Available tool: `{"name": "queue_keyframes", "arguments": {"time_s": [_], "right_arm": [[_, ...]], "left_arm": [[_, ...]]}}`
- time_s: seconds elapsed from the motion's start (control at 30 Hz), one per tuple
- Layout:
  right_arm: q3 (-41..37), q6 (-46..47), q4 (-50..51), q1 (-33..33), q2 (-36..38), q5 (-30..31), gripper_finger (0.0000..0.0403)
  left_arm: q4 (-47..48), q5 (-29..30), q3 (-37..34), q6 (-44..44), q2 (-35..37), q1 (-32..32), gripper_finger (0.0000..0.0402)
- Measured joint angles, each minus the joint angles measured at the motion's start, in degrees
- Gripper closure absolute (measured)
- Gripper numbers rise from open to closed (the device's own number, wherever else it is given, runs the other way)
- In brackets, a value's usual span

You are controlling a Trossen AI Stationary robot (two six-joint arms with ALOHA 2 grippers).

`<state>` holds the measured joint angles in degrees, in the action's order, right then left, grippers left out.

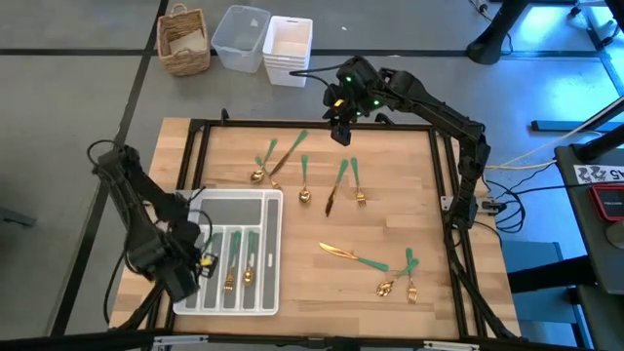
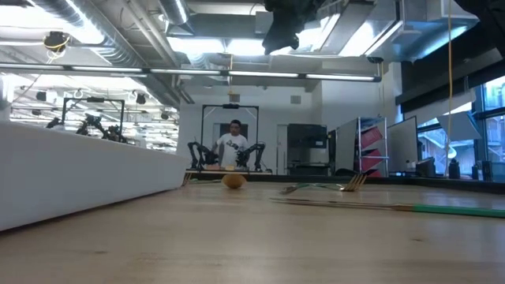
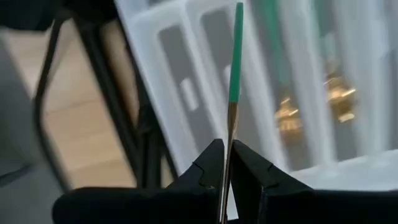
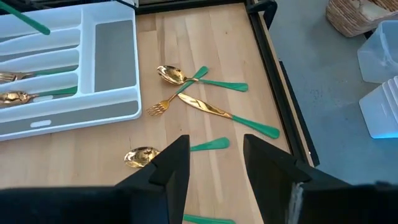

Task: Sort silverware
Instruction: Put the green knife on the silverware tray

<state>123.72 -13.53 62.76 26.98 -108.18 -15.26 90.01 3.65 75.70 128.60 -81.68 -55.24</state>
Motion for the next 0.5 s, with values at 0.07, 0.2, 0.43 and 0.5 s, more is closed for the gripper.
{"name": "queue_keyframes", "arguments": {"time_s": [0.07,0.2,0.43,0.5], "right_arm": [[0.0,0.2,0.0,0.0,0.0,-0.9,0.0249],[0.0,0.2,0.0,0.0,0.0,-1.9,0.0249],[0.0,0.2,0.0,0.0,0.0,-1.9,0.0249],[0.0,0.2,0.0,0.0,0.0,-1.9,0.0249]], "left_arm": [[-0.2,-1.0,0.0,0.0,-2.7,-0.8,0.0388],[0.0,-0.9,-0.1,0.0,-7.3,-1.0,0.0388],[-0.1,-0.9,-0.1,0.2,-15.5,0.1,0.0388],[0.0,-0.9,-0.1,0.2,-17.9,1.0,0.0388]]}}
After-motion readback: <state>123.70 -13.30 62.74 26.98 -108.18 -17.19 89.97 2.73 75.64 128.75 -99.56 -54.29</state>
